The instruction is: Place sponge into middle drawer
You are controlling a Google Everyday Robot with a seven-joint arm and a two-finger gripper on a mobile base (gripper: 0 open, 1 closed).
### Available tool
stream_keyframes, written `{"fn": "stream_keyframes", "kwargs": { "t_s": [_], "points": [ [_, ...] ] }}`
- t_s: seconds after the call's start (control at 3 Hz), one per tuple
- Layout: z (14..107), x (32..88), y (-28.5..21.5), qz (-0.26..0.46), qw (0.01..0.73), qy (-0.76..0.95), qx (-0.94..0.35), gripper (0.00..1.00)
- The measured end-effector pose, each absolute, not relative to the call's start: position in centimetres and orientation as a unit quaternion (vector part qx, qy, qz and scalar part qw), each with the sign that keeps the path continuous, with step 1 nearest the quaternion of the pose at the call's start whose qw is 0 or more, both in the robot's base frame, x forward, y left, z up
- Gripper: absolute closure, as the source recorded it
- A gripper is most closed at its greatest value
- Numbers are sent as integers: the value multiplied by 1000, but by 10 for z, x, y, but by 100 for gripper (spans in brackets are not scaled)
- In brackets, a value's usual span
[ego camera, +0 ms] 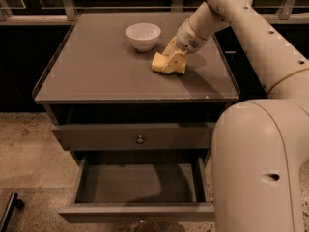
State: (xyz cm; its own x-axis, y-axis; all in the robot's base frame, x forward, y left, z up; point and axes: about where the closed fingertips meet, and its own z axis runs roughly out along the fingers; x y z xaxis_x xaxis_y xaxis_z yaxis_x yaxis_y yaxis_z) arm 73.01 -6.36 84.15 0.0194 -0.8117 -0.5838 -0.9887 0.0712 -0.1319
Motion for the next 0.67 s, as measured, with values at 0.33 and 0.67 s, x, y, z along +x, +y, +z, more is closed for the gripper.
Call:
{"fn": "stream_keyframes", "kwargs": {
  "t_s": [0.33, 0.67],
  "points": [
    [839, 721, -64, 171, 272, 682, -658, 100],
    [871, 697, -80, 155, 318, 685, -637, 100]
  ]
}}
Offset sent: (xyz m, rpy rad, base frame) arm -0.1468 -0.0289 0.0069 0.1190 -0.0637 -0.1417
